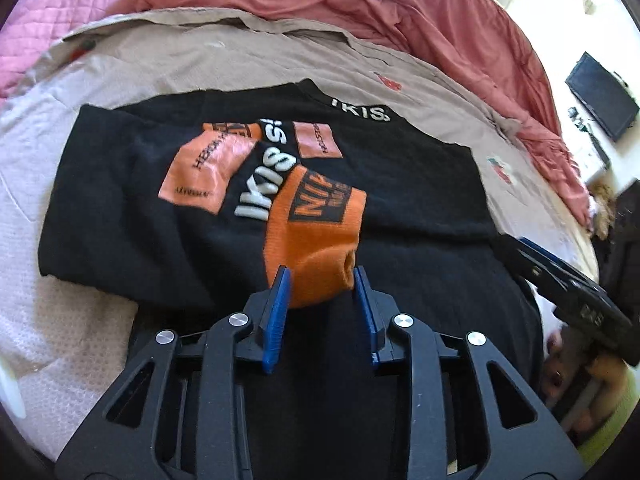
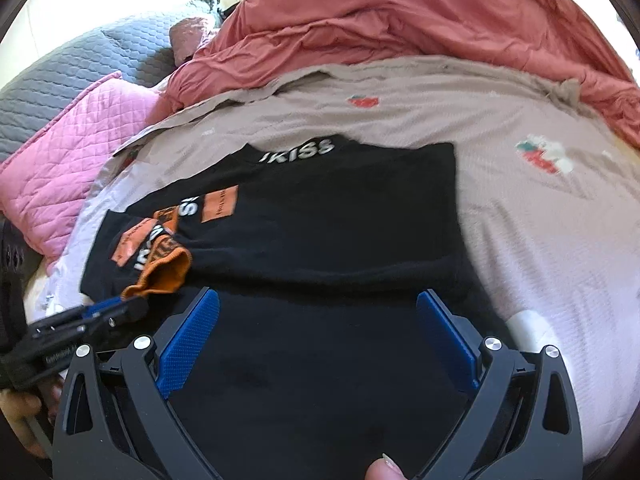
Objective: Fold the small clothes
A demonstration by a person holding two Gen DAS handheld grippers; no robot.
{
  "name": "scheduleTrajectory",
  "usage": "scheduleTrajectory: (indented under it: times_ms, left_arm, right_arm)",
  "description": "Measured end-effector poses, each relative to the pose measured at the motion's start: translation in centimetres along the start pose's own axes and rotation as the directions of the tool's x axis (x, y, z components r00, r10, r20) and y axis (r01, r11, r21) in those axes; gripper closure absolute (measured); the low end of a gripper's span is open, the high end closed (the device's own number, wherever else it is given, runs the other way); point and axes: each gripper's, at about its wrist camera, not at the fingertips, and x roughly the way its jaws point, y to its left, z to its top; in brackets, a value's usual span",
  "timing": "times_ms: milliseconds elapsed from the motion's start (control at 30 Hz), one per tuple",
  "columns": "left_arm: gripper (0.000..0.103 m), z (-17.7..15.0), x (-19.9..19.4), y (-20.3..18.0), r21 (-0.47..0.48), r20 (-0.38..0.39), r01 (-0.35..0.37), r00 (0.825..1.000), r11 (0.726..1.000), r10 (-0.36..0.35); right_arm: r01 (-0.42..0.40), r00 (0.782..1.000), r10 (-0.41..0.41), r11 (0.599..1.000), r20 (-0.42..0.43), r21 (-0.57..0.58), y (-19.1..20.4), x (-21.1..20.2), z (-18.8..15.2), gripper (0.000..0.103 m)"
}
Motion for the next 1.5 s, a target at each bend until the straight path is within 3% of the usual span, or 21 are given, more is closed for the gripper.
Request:
scheduleTrajectory:
  times_ms: [67,167,367,533,767,1000,1067,1267,1367,1500]
  left_arm:
    - [0.077,0.1,-0.8,0.5,0.012,0.007,-0.004,1.000,1.000,0.004]
    - [0.066,1.0,-2.6,1.8,0.007,0.069,-0.037,0.997,0.999,0.036]
    - [0.063,2.1,-4.7,4.8,-0.046,0.155,-0.050,0.986,0.998,0.056]
    - [0.060,2.4,-5.7,6.6,-0.048,0.195,0.046,0.980,0.998,-0.036]
    - [0.060,2.9,-5.2,10.8,-0.186,0.248,-0.071,0.962,0.980,0.116]
    - [0.059,3.4,-5.3,12.8,-0.223,0.262,-0.144,0.944,0.964,0.201]
    - [0.059,3.5,-5.2,13.1,-0.228,0.263,-0.160,0.940,0.961,0.219]
    - [0.059,3.3,-5.0,13.2,-0.236,0.270,-0.170,0.934,0.957,0.233]
    - [0.059,3.3,-5.2,12.7,-0.231,0.293,-0.162,0.929,0.959,0.228]
    - [0.059,3.2,-4.9,11.4,-0.197,0.312,-0.162,0.925,0.967,0.219]
  right_arm:
    - [-0.045,0.999,0.045,0.999,-0.023,0.007,1.1,0.3,0.1,0.005]
    - [-0.101,0.993,0.102,0.995,-0.056,0.009,3.0,0.8,0.3,0.005]
    - [-0.217,0.967,0.217,0.976,-0.134,0.016,8.2,2.9,0.9,0.005]
    - [-0.238,0.958,0.251,0.966,-0.141,0.102,8.8,3.6,1.1,0.005]
    - [-0.218,0.952,0.239,0.968,-0.193,0.121,9.4,5.9,0.4,0.005]
    - [-0.193,0.957,0.199,0.980,-0.211,0.052,11.7,8.1,0.7,0.050]
    - [-0.230,0.952,0.230,0.973,-0.202,0.023,12.4,8.0,1.1,0.084]
    - [-0.230,0.973,0.220,0.960,-0.075,-0.159,13.6,3.9,3.3,0.088]
    - [-0.130,0.991,0.133,0.959,-0.003,-0.253,12.4,1.4,5.5,0.089]
    - [-0.003,0.998,0.019,0.962,0.057,-0.275,8.8,-0.4,7.8,0.091]
